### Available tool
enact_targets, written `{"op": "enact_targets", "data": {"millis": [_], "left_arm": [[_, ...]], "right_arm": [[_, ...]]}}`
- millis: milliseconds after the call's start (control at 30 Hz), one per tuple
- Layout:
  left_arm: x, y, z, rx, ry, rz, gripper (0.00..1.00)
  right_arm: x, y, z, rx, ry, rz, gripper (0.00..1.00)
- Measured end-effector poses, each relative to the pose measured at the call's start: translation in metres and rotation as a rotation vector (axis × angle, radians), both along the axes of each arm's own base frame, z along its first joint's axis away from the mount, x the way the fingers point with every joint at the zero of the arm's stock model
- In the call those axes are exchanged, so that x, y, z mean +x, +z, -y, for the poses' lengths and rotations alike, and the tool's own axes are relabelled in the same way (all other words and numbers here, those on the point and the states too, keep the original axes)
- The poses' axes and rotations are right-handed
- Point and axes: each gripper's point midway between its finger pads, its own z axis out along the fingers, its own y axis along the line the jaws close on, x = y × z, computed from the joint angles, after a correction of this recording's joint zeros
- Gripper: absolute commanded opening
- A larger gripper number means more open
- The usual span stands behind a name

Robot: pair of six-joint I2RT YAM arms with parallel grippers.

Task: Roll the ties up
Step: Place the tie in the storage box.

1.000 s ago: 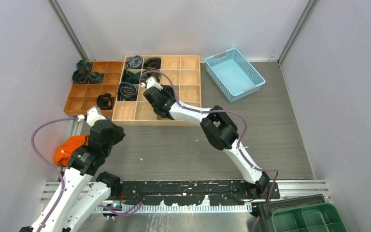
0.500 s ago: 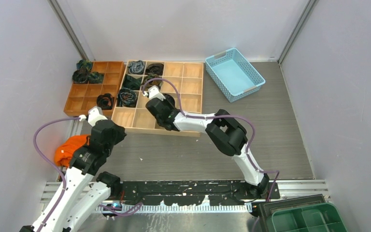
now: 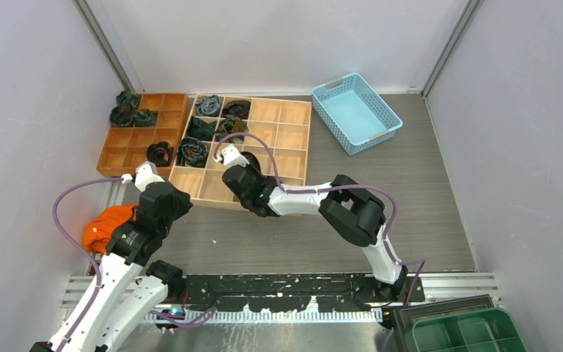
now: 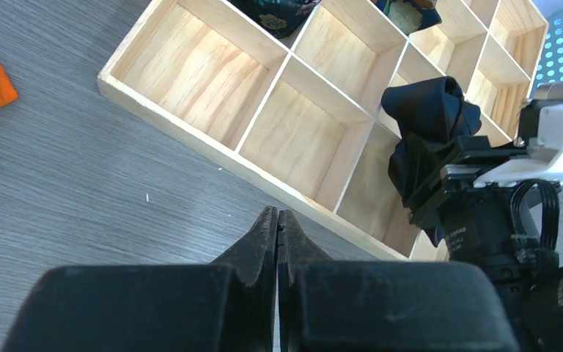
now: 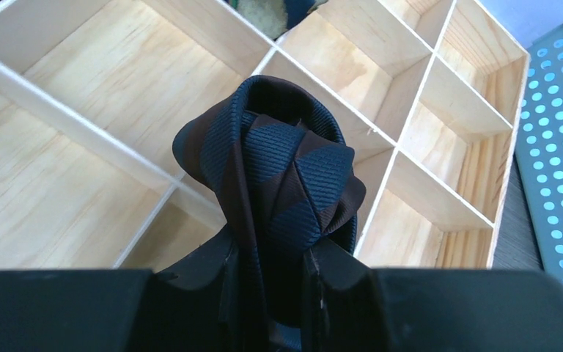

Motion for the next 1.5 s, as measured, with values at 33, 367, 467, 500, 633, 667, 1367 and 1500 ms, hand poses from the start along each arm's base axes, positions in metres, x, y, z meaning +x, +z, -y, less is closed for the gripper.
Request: {"op": "enact_targets", "data": {"millis": [33,367,467,500,633,667,1367,1500], "left_arm": [[0.0,0.0,0.0,0.001,0.0,0.0,0.0],[-0.001,0.002,0.0,-0.001,-0.003,0.009,0.0],[-0.001,0.001,0.001,-0.004,-0.009,0.006,0.0],[-0.001,0.001,0.001,-0.005,-0.01,0.006,0.0],[-0.001,-0.002,0.002,-0.006,-0.015,0.001,0.0],[-0.001,-0.003,0.003,-0.007,-0.016,-0.001,0.0],[-0.002,-0.011,0.013,-0.026,-0.065,-0.041,0.0],[-0.001,-0.014,0.017,-0.031,-0.08,-0.053,0.0]], "right_arm": [[-0.003,-0.001,-0.001,0.0,0.007,-0.002,0.01],[-0.056,-0.018,-0.023,0.016,0.116,-0.041,0.01],[-0.065,-0.023,-0.023,0.044,0.126,-0.067,0.01],[-0.066,-0.022,-0.023,0.06,0.125,-0.075,0.01],[-0.072,-0.024,-0.019,0.11,0.118,-0.119,0.01],[-0.072,-0.025,-0.018,0.12,0.112,-0.132,0.01],[-0.075,-0.043,-0.001,0.132,-0.097,-0.278,0.01],[-0.076,-0.046,0.005,0.129,-0.134,-0.291,0.01]]}}
